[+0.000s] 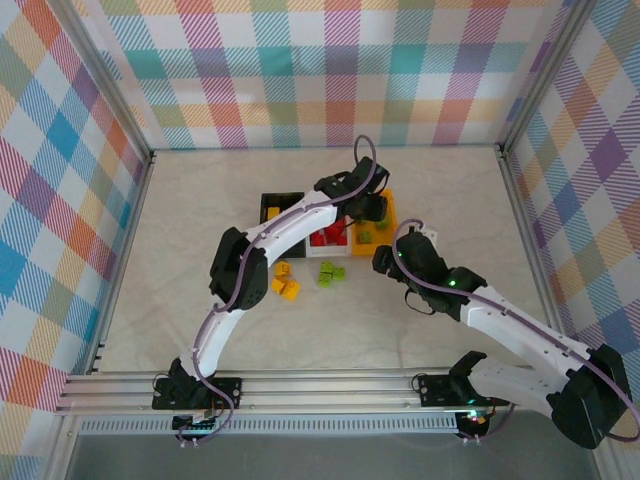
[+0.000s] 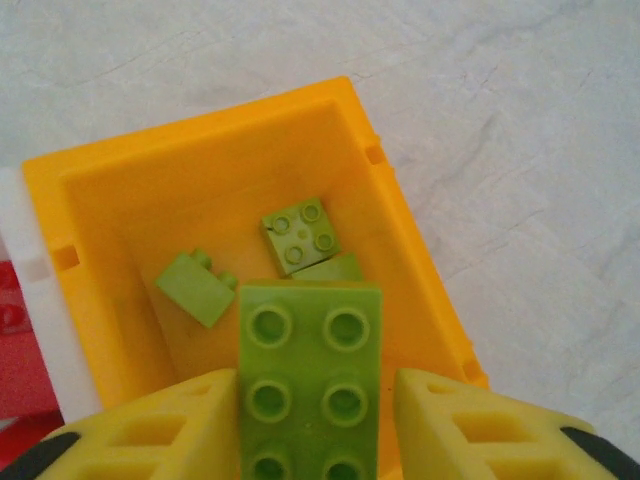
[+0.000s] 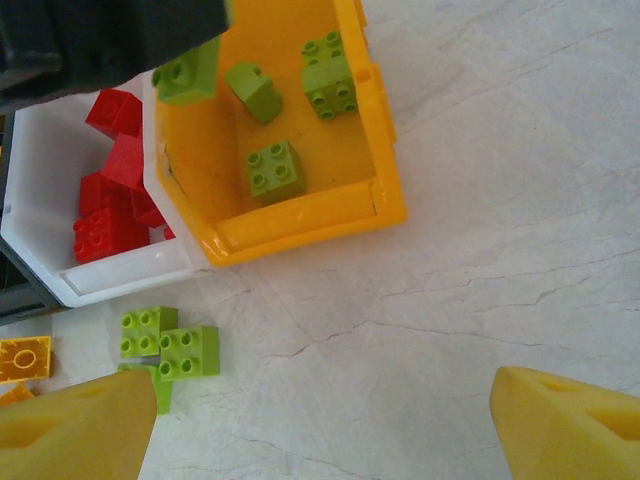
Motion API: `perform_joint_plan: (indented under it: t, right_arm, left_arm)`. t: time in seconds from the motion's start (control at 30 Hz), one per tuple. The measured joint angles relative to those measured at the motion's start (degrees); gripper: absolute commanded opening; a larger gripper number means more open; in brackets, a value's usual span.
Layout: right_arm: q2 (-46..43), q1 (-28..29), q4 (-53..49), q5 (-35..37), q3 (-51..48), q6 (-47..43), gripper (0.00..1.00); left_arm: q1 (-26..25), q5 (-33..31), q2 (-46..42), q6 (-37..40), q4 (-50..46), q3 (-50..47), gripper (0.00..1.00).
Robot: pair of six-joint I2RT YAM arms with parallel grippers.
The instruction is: Sort the legos into containers by color
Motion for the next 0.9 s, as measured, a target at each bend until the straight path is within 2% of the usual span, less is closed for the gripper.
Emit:
perform_joint_plan:
  t: [0.13, 0.2, 0.33, 0.43, 0.6, 0.7, 0.8, 0.9]
  right_arm:
    - [1.6, 0.0, 0.0, -1.6, 0.0, -0.4, 0.87]
    - [2.6, 0.0, 0.3, -2.5, 0.0, -0.4, 0.87]
    - [4.6, 0.0, 1.3, -4.2, 0.0, -0.5, 0.87]
    - [6.1, 0.0, 2.1, -5.4, 0.0, -0.6, 0.87]
    - [8.4, 0.5, 3.8, -6.7, 0.0, -0.6, 0.86]
    - [10.1, 1.0, 4.7, -7.3, 0.0, -0.6, 0.86]
    - [11.5, 1.5, 4.8, -7.5, 0.0, -0.6, 0.86]
    - [12.5, 1.7, 5.2, -7.8, 0.2, -0.5, 0.86]
  left_arm:
    - [0.5, 1.6, 0.1, -1.1, -1.0, 0.6, 0.73]
    - [0.7, 2.1, -1.9, -1.7, 0.8, -2.6, 0.83]
    - [0.7, 2.4, -12.5, -2.5, 4.2, -16.9, 0.94]
    - [0.7, 2.1, -26.1, -3.5, 8.1, -31.3, 1.00]
    - [0.7, -0.7, -53.2, -7.1, 13.8, -56.2, 1.00]
    - [0.7, -2.7, -64.7, -9.2, 13.9, -67.9, 1.00]
    - [0.8, -3.7, -68.1, -10.4, 12.9, -76.0, 1.00]
    - [0.8, -3.7, -65.1, -10.5, 12.1, -80.6, 1.00]
